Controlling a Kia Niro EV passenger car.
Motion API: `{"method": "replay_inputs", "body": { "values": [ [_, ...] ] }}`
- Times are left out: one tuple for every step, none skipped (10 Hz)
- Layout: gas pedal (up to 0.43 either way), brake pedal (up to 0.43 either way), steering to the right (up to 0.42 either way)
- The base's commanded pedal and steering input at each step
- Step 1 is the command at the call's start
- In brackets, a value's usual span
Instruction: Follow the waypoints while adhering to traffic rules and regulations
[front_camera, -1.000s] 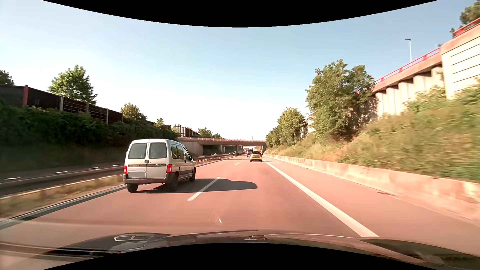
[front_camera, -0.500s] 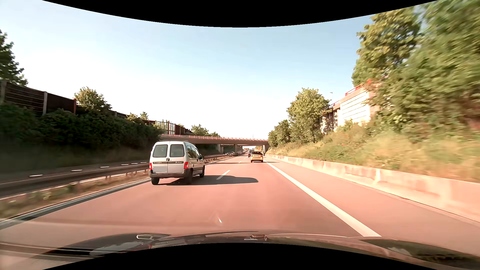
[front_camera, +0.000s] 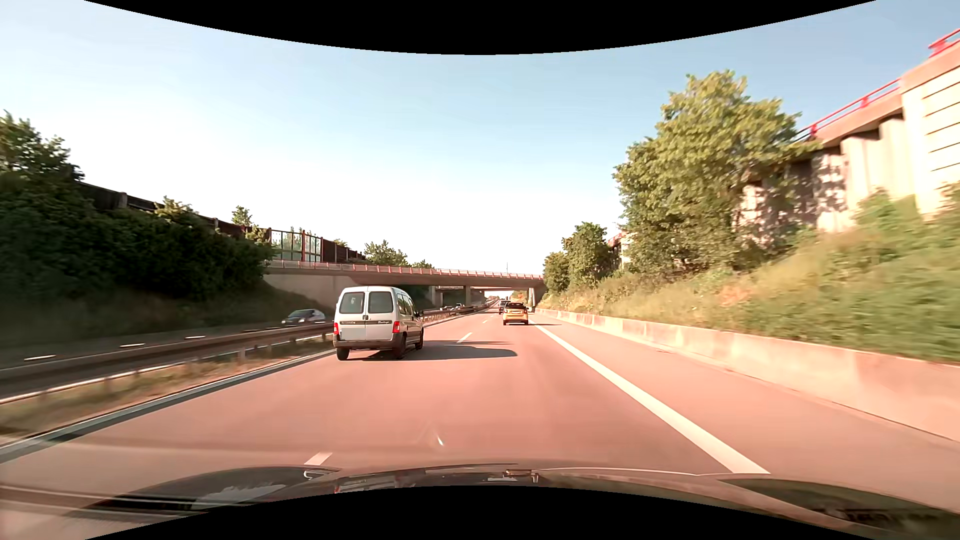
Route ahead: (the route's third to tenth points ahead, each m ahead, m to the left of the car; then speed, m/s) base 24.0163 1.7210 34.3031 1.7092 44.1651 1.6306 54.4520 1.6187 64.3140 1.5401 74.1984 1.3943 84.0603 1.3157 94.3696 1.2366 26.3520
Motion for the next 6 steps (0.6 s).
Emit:
{"method": "replay_inputs", "body": {
  "values": [
    [0.248, 0.006, -0.004],
    [0.260, 0.006, -0.004],
    [0.268, 0.006, -0.004],
    [0.268, 0.006, -0.006],
    [0.280, 0.006, -0.006],
    [0.280, 0.006, -0.006]
  ]
}}
